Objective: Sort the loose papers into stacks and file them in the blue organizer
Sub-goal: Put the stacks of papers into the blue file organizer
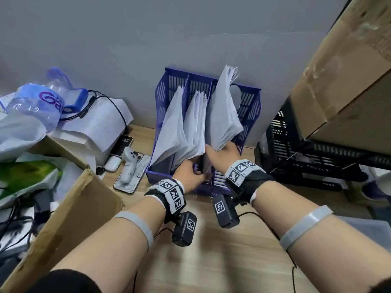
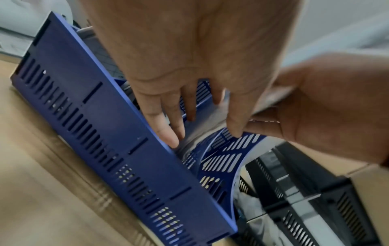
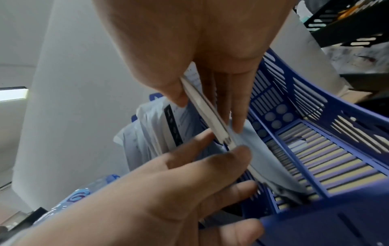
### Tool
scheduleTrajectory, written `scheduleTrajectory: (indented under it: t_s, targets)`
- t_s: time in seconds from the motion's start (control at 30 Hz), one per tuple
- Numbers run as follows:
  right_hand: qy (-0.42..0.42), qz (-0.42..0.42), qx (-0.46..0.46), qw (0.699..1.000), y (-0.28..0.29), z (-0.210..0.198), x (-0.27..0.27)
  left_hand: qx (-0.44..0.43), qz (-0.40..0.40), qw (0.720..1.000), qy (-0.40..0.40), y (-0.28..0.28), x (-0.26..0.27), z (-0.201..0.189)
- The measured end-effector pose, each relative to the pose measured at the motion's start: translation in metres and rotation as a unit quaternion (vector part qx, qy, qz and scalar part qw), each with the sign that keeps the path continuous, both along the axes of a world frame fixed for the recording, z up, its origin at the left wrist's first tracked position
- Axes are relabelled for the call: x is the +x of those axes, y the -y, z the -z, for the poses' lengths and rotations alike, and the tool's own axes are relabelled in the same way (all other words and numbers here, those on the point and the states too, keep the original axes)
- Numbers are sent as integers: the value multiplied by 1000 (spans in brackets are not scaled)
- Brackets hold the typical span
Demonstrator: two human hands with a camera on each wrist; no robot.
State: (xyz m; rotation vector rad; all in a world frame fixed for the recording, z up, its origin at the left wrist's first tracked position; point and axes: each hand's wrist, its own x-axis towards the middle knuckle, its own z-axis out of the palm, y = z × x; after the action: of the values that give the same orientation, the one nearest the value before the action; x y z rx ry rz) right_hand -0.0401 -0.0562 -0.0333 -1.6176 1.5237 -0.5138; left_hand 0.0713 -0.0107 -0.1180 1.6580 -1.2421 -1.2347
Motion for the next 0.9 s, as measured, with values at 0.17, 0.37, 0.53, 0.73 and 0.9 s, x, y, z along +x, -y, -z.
scheduleTrajectory:
  t_s: [0.17,0.37,0.53,0.73,0.9]
  targets:
    - [-81,-91,-82,989,5,6,19,58,-25,989,135,8,1,11]
    - [-20,-106,-140,984,-4,14,25,48,-43,985,161,12,4,4]
    - [-31,-131,-71,988,-11,28,-4,49,-136,979,141,-1,-6,-6]
    - [-41,-8,-39,998,-32,69,-108,15,-117,989,85,-8,-77,-4]
    - [-203,89,37,975,-61,119,-245,76,-7,995,-57,-14,-179,15]
